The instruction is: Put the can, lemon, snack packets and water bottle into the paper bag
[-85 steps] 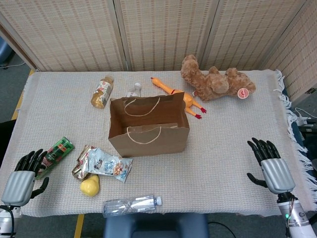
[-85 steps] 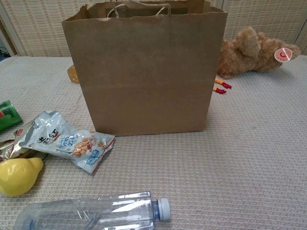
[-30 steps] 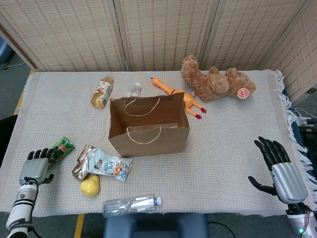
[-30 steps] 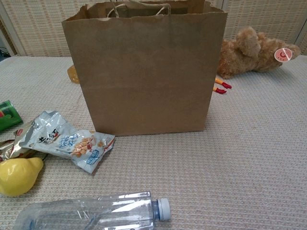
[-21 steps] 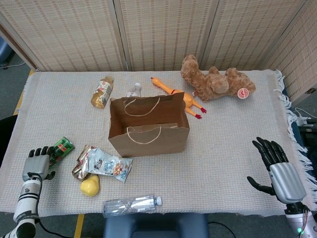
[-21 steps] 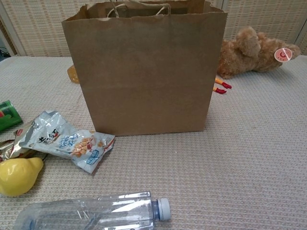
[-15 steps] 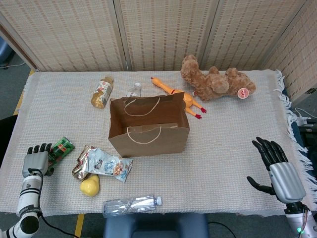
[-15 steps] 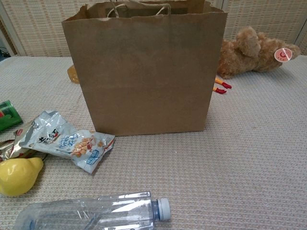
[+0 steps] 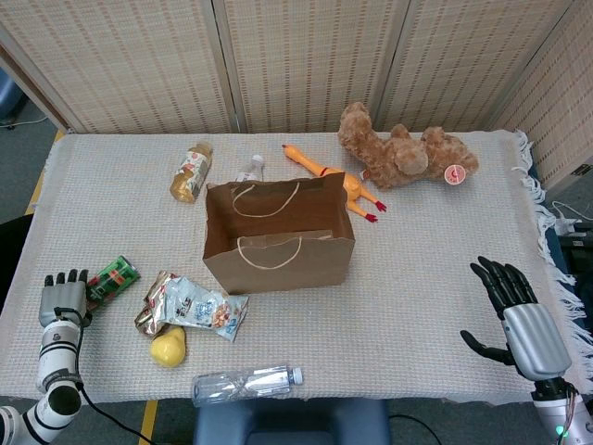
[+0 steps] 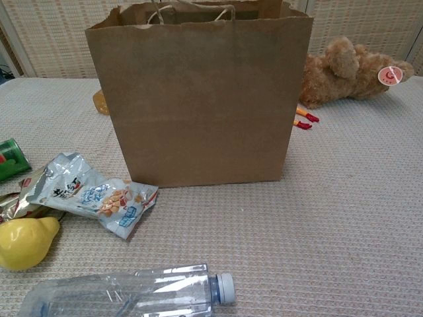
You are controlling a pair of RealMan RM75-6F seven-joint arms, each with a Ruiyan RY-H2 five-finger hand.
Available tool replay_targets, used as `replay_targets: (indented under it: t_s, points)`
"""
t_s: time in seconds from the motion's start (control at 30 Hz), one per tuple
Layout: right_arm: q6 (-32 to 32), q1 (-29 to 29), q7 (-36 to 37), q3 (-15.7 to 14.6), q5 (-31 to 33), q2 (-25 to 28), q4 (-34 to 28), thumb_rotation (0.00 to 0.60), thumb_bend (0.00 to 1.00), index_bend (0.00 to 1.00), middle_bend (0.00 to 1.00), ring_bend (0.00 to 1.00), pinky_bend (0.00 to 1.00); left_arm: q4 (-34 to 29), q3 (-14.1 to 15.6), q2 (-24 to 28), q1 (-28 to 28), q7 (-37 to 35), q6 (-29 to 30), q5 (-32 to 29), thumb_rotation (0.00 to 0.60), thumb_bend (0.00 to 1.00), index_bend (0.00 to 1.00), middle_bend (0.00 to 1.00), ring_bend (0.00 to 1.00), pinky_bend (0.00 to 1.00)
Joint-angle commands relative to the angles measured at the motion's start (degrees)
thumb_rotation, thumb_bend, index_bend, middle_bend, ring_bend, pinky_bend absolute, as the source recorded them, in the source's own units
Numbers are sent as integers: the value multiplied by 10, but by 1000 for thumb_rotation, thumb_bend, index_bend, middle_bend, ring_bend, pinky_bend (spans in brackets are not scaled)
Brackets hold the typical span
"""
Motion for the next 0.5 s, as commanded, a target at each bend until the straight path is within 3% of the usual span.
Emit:
replay_targets:
  t_s: [0.03,0.1,0.17,0.27,0.5]
  points:
    - [3,-1,2,0,-2,0,1,600,119,0,0,0,0,12,5,-10,0,-5,14,12,600,381,24,42,51,169]
    - [5,-1,5,0,-3,0,2,600,119,0,0,0,0,18,10,-15,4,-12,23,27,600,431,129,175,194,328]
    - [5,-2,8,0,-3,1,3,600,119,0,0,0,0,20,13,-17,8,-19,31,39,600,487,312,363,369,484]
    - [3,-1,10,0,-2,1,4,600,119,0,0,0,0,12,16,-12,12,-21,42,52,600,548,481,544,523,599]
    - [4,-2,12,-1,-6,1,4,600,119,0,0,0,0,-22,17,22,22,-35,62,80,600,571,544,618,582,638]
